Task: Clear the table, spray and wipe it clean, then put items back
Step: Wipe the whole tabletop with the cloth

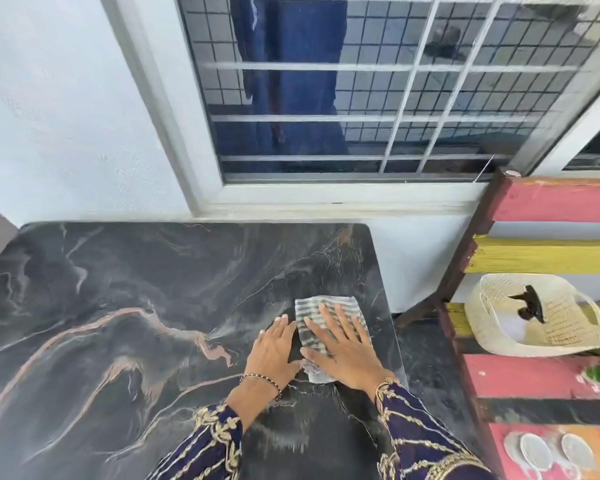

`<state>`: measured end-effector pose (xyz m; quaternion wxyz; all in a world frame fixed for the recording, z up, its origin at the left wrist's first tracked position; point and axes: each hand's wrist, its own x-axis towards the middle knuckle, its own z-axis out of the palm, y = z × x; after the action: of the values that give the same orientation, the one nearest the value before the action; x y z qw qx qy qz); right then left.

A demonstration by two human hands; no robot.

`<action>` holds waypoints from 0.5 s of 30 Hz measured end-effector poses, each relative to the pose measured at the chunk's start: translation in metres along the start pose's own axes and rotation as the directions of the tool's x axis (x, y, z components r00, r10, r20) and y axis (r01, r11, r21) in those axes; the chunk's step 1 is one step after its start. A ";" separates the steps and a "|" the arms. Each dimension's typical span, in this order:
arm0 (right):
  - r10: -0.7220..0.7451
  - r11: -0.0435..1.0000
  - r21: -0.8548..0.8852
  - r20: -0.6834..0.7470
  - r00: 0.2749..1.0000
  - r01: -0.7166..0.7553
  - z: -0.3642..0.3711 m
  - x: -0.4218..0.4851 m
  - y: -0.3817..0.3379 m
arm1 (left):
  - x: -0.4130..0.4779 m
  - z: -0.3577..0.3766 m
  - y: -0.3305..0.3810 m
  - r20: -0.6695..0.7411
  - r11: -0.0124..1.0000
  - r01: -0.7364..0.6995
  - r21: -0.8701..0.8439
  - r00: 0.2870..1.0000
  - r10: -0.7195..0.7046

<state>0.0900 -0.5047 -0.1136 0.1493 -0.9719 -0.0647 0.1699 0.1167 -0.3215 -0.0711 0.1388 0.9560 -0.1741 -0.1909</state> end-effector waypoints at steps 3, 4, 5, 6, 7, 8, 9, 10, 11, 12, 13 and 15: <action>-0.023 1.000 0.001 0.009 1.000 0.023 -0.020 0.043 0.019 | 0.040 -0.018 0.002 0.056 0.994 0.088 0.067 0.994 -0.092; -0.024 1.000 0.004 0.011 1.000 0.024 -0.026 0.058 0.026 | 0.054 -0.024 0.003 0.086 0.987 0.134 0.092 0.986 -0.142; -0.027 1.000 -0.001 0.002 1.000 0.027 -0.032 0.071 0.032 | 0.065 -0.029 0.004 0.120 0.976 0.187 0.108 0.972 -0.200; -0.032 0.999 -0.009 -0.001 0.999 0.032 -0.038 0.087 0.039 | 0.077 -0.034 0.006 0.164 0.963 0.246 0.108 0.951 -0.262; -0.035 0.999 -0.019 -0.005 0.999 0.035 -0.043 0.099 0.044 | 0.086 -0.037 0.009 0.212 0.949 0.295 0.111 0.926 -0.313; -0.036 0.999 -0.025 -0.008 0.999 0.036 -0.048 0.111 0.049 | 0.091 -0.039 0.012 0.254 0.937 0.326 0.126 0.903 -0.348; -0.037 0.999 -0.032 -0.007 0.999 0.037 -0.053 0.126 0.055 | 0.098 -0.037 0.015 0.285 0.927 0.345 0.148 0.883 -0.374; -0.032 0.999 -0.034 -0.012 0.999 0.032 -0.057 0.137 0.060 | 0.100 -0.036 0.019 0.303 0.920 0.351 0.175 0.870 -0.390; -0.031 0.999 -0.036 -0.012 0.999 0.031 -0.062 0.151 0.065 | 0.104 -0.035 0.020 0.313 0.914 0.360 0.188 0.860 -0.403; -0.026 0.999 -0.036 -0.012 1.000 0.026 -0.067 0.162 0.069 | 0.105 -0.034 0.021 0.323 0.911 0.364 0.193 0.853 -0.410; -0.020 0.999 -0.035 -0.019 1.000 0.019 -0.072 0.173 0.073 | 0.106 -0.033 0.022 0.329 0.911 0.366 0.192 0.850 -0.411; -0.013 0.999 -0.037 -0.035 0.999 0.012 -0.080 0.194 0.079 | 0.107 -0.032 0.021 0.337 0.908 0.371 0.196 0.844 -0.417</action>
<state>0.3051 -0.5664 -0.1264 0.1338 -0.9769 -0.0713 0.1504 0.2171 -0.3751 -0.0695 0.0018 0.9244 -0.0083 -0.3814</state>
